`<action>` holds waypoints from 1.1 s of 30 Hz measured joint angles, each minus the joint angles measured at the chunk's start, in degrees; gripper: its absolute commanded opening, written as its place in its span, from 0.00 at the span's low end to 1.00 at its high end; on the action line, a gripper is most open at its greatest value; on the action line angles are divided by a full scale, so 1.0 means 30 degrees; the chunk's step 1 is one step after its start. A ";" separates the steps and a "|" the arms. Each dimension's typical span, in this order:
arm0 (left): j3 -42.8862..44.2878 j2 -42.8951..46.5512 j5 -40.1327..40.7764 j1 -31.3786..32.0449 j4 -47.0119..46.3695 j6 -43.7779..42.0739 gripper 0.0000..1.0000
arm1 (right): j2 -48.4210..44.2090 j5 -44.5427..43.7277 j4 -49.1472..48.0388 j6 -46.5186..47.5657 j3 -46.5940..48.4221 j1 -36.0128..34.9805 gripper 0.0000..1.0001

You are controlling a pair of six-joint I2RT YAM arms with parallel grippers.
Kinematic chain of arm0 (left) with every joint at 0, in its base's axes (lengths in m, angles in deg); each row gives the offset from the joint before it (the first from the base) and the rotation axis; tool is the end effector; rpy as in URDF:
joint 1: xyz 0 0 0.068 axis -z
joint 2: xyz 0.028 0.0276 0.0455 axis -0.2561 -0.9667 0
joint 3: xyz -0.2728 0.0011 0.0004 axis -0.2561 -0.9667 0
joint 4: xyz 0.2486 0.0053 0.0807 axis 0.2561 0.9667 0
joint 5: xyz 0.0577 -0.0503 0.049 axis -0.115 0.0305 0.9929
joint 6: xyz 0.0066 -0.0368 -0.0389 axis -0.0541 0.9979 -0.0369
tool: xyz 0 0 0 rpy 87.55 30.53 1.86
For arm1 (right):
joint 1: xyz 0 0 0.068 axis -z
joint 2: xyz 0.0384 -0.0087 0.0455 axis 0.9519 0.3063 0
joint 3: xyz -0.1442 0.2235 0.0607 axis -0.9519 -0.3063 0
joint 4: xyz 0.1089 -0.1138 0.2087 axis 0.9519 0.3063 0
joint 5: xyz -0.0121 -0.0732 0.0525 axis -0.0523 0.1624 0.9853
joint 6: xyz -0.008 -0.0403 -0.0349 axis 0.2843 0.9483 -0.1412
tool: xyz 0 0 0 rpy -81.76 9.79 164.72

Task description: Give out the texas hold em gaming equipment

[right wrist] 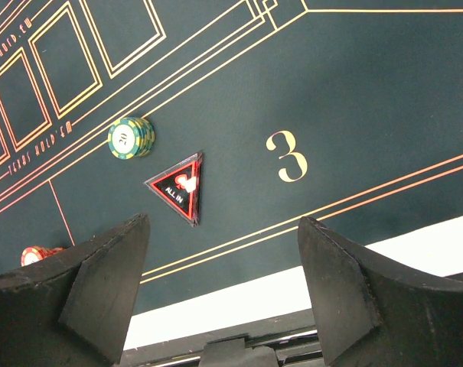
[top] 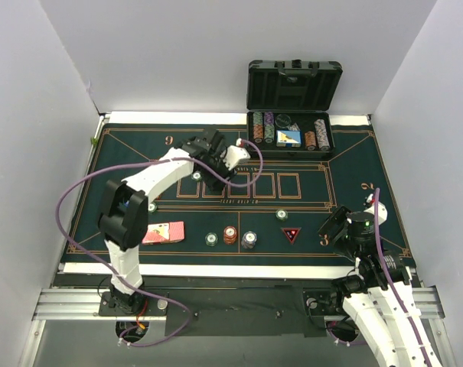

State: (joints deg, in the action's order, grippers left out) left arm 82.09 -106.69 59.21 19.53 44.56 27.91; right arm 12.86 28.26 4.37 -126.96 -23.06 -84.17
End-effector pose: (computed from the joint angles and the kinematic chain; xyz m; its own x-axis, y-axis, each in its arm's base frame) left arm 0.3237 -0.2309 0.2438 -0.3936 0.7693 -0.5033 0.8848 0.4656 0.0197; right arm 0.1127 0.0202 0.2603 -0.4523 0.5750 -0.6817 0.2367 0.8144 0.5299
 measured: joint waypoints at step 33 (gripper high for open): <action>0.3548 -0.5734 0.1727 -0.2652 -0.0262 -0.0379 0.90 | 0.0211 0.0000 -0.0007 0.0000 0.0000 0.0000 0.73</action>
State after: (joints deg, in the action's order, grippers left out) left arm 92.74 -123.90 64.39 11.58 43.77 26.78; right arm 13.50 28.26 4.35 -126.96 -23.06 -84.17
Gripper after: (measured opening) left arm 0.895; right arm 0.731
